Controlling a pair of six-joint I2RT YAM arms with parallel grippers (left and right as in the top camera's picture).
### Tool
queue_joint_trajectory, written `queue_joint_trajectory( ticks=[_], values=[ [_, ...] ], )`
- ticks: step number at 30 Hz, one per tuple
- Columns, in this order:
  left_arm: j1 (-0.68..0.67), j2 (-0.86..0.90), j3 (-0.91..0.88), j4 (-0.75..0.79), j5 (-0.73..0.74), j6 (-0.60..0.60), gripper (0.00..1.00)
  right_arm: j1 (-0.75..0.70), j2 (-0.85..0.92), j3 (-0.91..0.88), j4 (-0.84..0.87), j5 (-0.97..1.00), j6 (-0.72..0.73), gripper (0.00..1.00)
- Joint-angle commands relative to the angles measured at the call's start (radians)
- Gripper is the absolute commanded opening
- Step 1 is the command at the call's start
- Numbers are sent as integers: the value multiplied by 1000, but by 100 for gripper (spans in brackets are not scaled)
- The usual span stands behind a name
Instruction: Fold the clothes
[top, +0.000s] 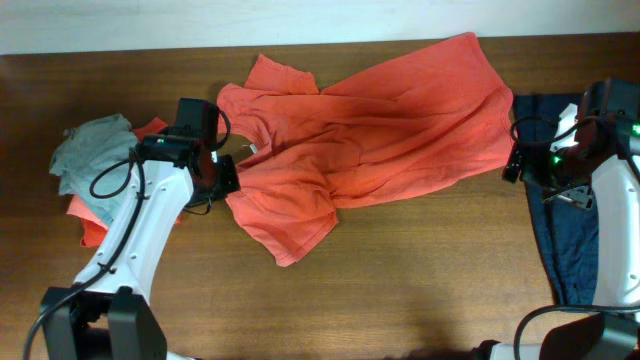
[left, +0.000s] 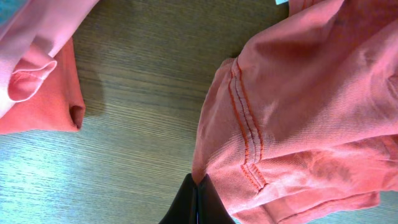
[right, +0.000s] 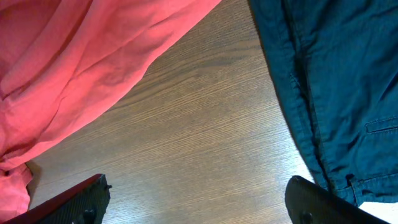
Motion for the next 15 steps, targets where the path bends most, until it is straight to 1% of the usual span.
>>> queue_joint_trajectory(
  ticks=[1, 2, 8, 11, 12, 13, 14, 15],
  values=[
    [3, 22, -19, 9, -47, 18, 1, -3, 3, -7, 0, -5, 4, 95],
    [3, 29, -37, 31, -64, 7, 1, -3, 3, -7, 0, -5, 5, 95],
    [3, 85, -145, 175, -62, 8, 1, -3, 3, -7, -1, -5, 4, 95],
    [3, 120, -173, 211, -62, 8, 1, -3, 3, -7, -1, -5, 4, 95],
    [3, 133, -177, 220, -62, 8, 2, -3, 3, -7, -1, -5, 4, 95],
    [3, 138, -177, 220, -62, 8, 7, -3, 3, -7, -1, -5, 5, 95],
    [3, 151, -177, 223, -62, 8, 19, -3, 3, -7, -1, -5, 4, 95],
    [3, 154, -177, 222, -62, 8, 25, -3, 3, -7, -1, -5, 5, 95]
  ],
)
